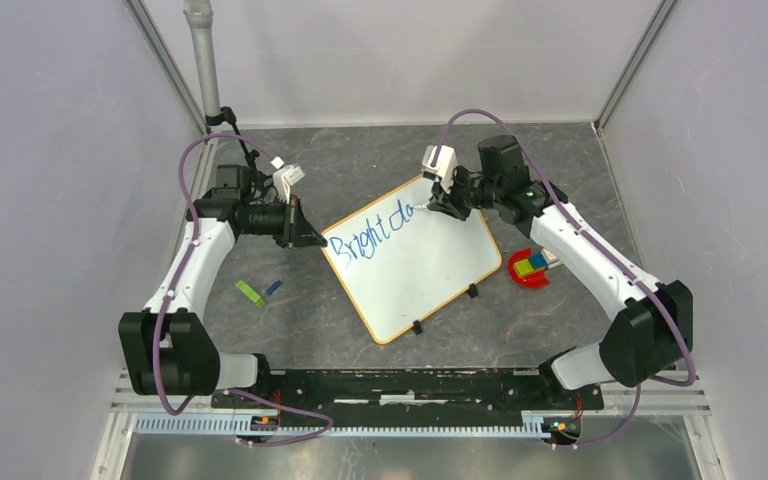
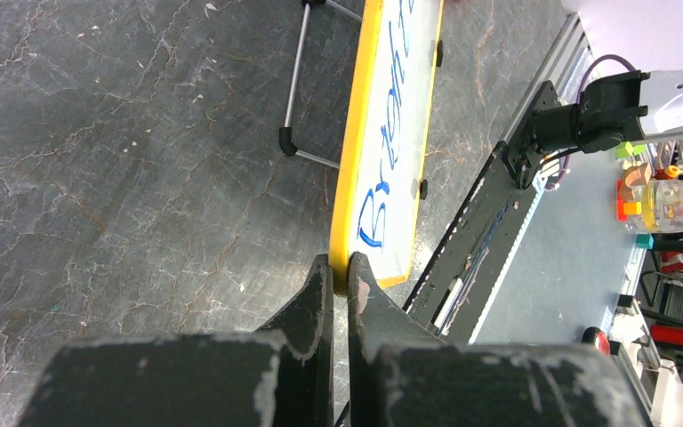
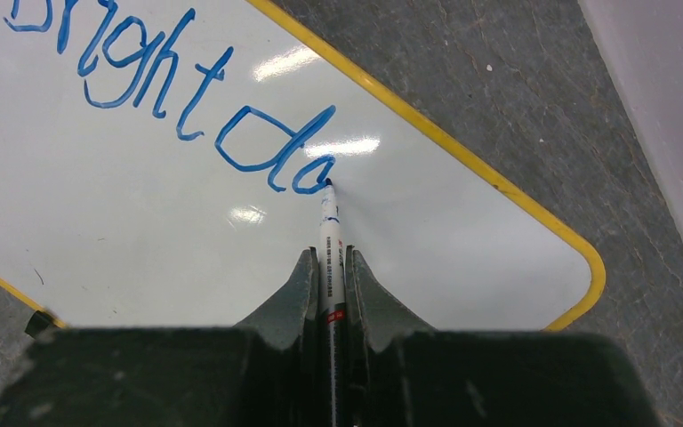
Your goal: Write a sentence on the whiteboard
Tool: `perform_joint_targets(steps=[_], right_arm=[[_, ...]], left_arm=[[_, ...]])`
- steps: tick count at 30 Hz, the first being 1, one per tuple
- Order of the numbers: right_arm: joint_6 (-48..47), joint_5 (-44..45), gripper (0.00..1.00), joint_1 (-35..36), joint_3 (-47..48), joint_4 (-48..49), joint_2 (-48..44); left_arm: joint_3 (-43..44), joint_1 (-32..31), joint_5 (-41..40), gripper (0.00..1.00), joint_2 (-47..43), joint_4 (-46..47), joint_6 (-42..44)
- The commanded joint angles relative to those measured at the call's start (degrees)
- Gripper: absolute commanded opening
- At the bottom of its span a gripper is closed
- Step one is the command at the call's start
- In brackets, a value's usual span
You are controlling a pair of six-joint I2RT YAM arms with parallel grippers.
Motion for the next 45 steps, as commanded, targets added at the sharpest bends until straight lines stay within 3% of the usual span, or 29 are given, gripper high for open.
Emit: perform_joint_targets(steps=[1, 8, 20, 45], right_arm=[[-0.5, 1.0, 0.00, -0.3, -1.2, 0.8, -1.3], [-2.1, 1.9, 0.00, -0.3, -4.0, -0.4, -3.0], [-1.0, 1.5, 0.00, -0.5, 2.9, -0.8, -2.5], [0.5, 3.2, 0.00, -0.8, 3.2, 2.4, 1.1]], left_arm=[[0.5, -1.0, -1.8, 0.02, 0.6, -1.4, 5.9], [0.4, -1.0, -1.7, 0.02, 0.3, -1.4, 5.9], [0.4, -1.1, -1.5, 0.02, 0.2, -1.4, 5.8], [0.2, -1.1, -2.0, 0.02, -0.1, -1.4, 5.8]])
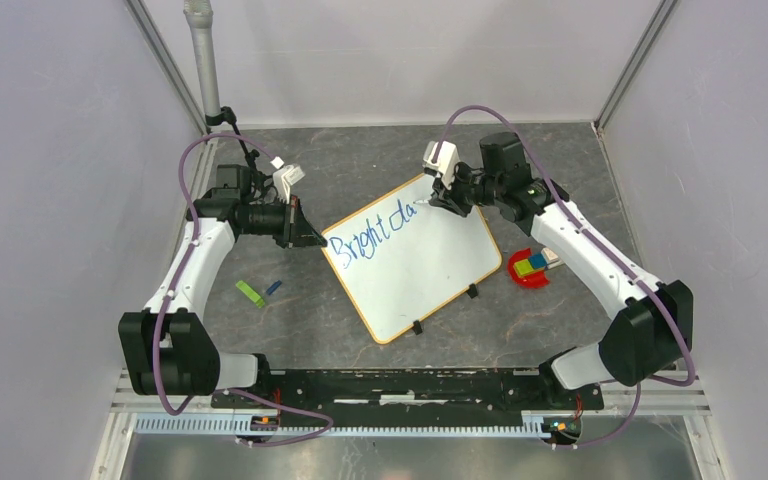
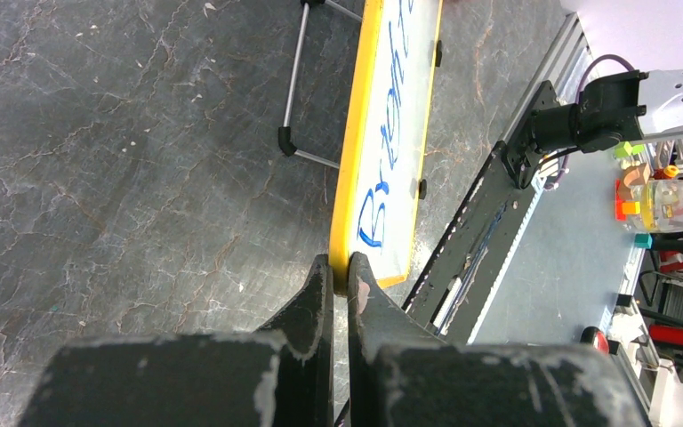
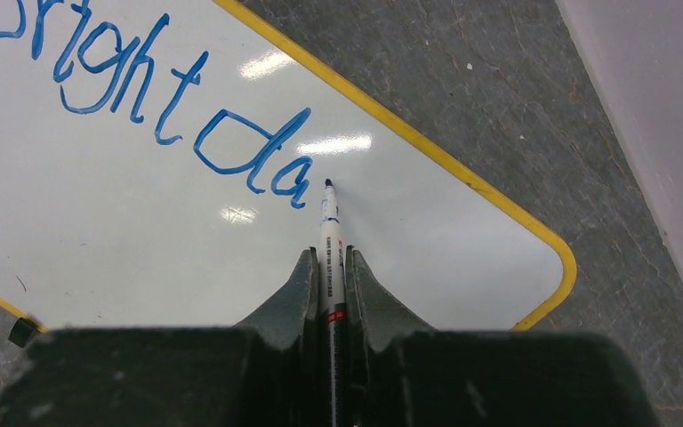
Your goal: Write a sentence on the whiteboard
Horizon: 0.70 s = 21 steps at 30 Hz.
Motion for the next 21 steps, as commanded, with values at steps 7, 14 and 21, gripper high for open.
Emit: perform_joint_targets(steps=[7, 14, 21], right_arm=[[0.6, 3.1, 0.00, -0.9, 0.4, 1.8, -0.1], [0.4, 1.2, 0.00, -0.9, -4.6, 1.5, -2.5], [-1.0, 2.0, 0.00, -0.9, -4.0, 0.2, -3.2]], left_arm=[[0.1, -1.1, -1.8, 0.02, -0.1, -1.2, 5.8], [-0.1, -1.2, -1.8, 0.02, -0.6, -1.2, 5.9], [0.1, -1.1, -1.8, 0.02, -0.5, -1.2, 5.8]])
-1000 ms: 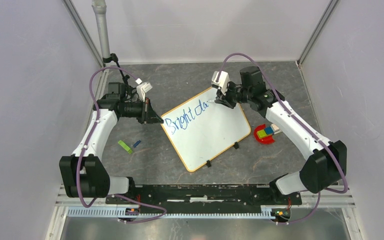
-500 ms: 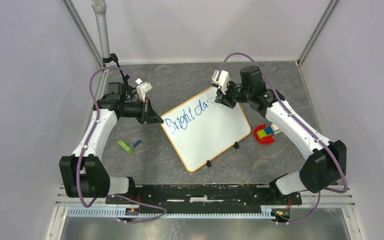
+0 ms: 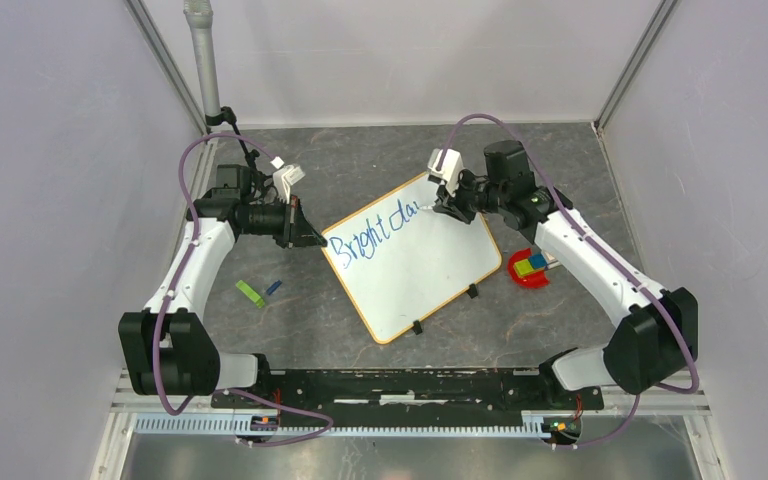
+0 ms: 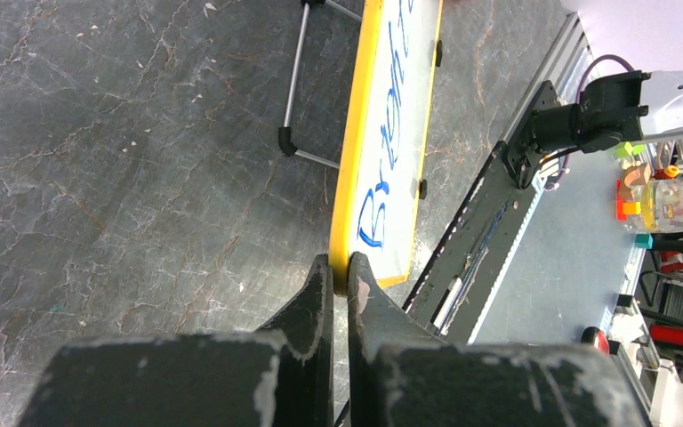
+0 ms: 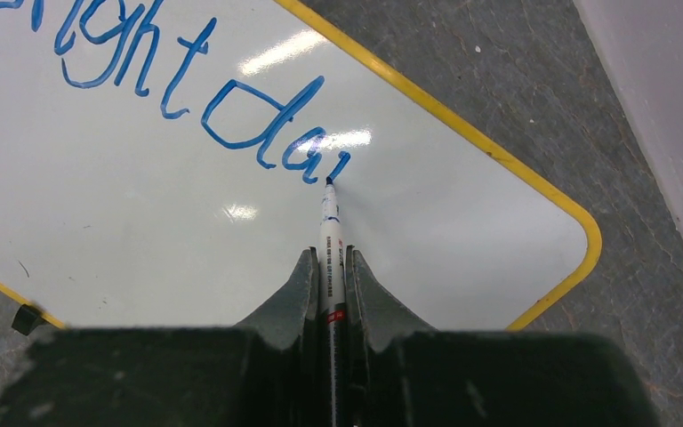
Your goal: Write a sentence on the whiteboard
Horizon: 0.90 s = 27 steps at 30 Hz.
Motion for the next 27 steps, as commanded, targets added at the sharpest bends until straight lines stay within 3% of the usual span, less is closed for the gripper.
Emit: perform_joint_targets(steps=[1, 16, 27], right_arm=[[-1.4, 2.0, 0.00, -0.5, 0.8, -0.8, -0.6], [-0.2, 2.9, 0.00, -1.5, 8.4, 0.6, 4.2], [-1.2, 1.5, 0.00, -1.5, 4.1, -1.5, 1.2]], left_arm=[[0.1, -1.1, -1.7, 0.02, -0.5, -1.2, 5.8], [0.1, -1.1, -2.1, 0.02, -0.3, -1.2, 5.9], [0.4, -1.1, -1.8, 0.02, 0.4, -1.3, 5.9]])
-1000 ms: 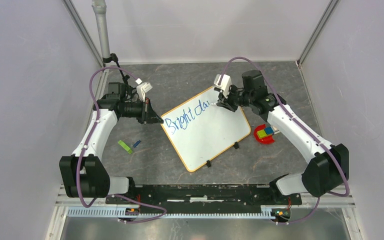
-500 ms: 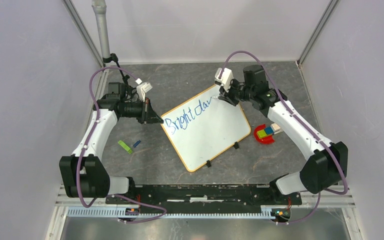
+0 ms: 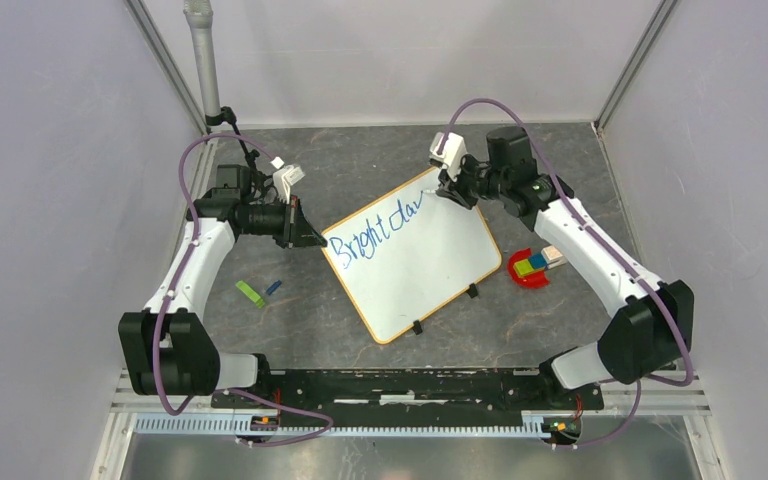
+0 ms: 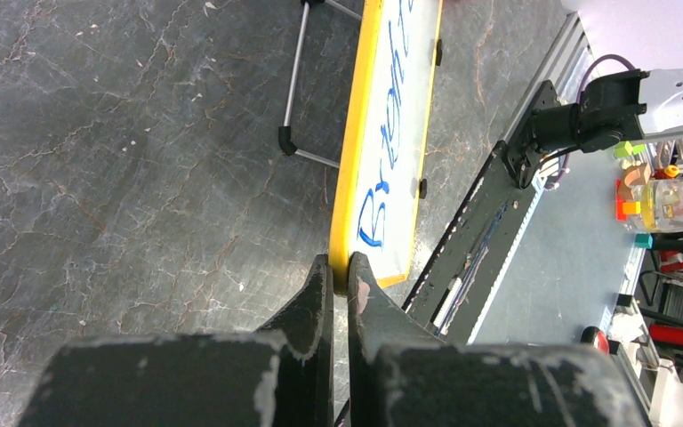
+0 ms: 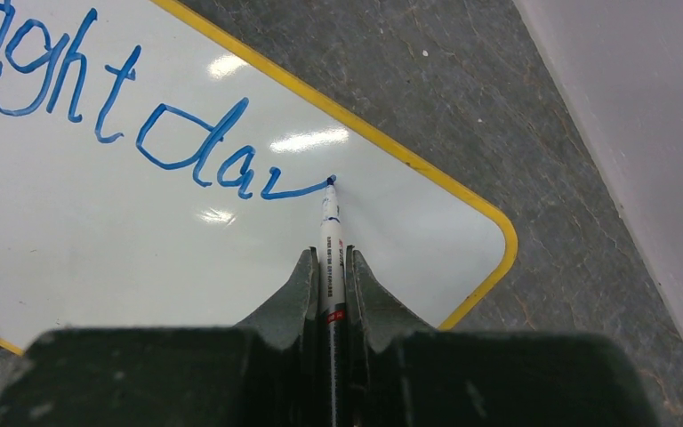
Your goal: Write a sentence on the whiteboard
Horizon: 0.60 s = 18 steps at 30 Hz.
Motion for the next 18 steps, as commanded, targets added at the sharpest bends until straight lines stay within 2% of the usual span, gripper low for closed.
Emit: perform_joint_targets(steps=[1, 18], right_arm=[[-1.1, -0.6, 0.00, -0.1, -2.4, -0.9, -2.2], [-2.2, -3.4, 0.00, 1.6, -10.5, -3.4, -6.5]], left_arm=[[0.4, -1.2, -1.7, 0.02, 0.3, -1.2, 5.9], [0.3, -1.5, -1.5, 0.02, -0.1, -1.2, 6.0]])
